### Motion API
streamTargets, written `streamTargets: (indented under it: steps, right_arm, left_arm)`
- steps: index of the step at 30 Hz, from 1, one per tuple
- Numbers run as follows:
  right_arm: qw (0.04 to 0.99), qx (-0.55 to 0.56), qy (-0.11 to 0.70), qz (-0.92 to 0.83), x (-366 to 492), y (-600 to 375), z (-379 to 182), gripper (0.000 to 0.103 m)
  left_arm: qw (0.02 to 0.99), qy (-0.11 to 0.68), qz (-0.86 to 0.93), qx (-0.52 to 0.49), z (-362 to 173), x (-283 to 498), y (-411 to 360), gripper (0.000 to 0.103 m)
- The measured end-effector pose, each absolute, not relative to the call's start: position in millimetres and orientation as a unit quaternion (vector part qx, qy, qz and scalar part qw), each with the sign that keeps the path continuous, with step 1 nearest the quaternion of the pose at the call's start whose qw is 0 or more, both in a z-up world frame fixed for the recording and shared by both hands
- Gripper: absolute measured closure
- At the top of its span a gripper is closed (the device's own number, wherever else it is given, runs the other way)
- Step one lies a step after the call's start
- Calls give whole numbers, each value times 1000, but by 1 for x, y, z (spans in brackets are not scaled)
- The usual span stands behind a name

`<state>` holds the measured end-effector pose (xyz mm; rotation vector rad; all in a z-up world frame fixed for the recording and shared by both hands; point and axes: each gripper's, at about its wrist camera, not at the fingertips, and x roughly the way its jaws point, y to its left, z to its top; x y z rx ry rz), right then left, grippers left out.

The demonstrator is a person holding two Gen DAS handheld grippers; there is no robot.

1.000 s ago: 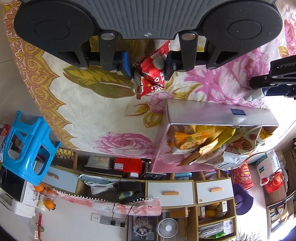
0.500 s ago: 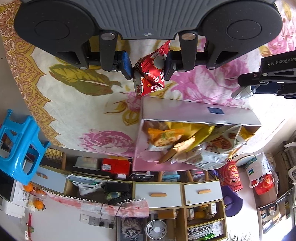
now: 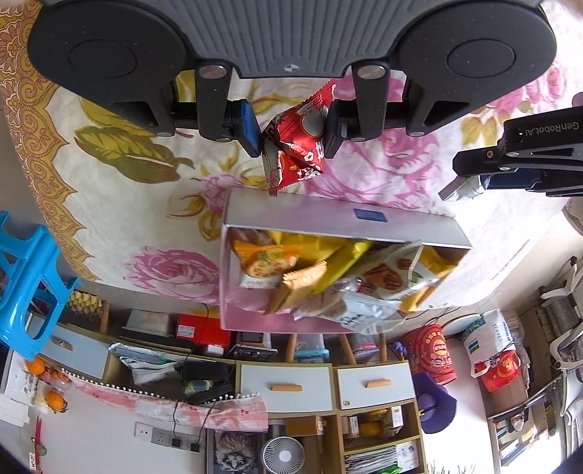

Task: Organize snacks
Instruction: 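Carry the silver candy and red candy over the pink box with both tools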

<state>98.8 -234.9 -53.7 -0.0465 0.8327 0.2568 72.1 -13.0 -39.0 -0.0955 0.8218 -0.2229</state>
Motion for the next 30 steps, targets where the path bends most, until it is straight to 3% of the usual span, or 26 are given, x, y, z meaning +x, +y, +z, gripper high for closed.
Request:
streamTargets:
  steps: [16, 30]
  right_arm:
    - [915, 24, 382, 127, 105, -230, -17, 75]
    - [910, 106, 381, 124, 154, -233, -15, 75]
  left_arm:
    - [921, 363, -109, -86, -1, 80, -2, 66]
    - [926, 354, -85, -104, -5, 144, 8, 66]
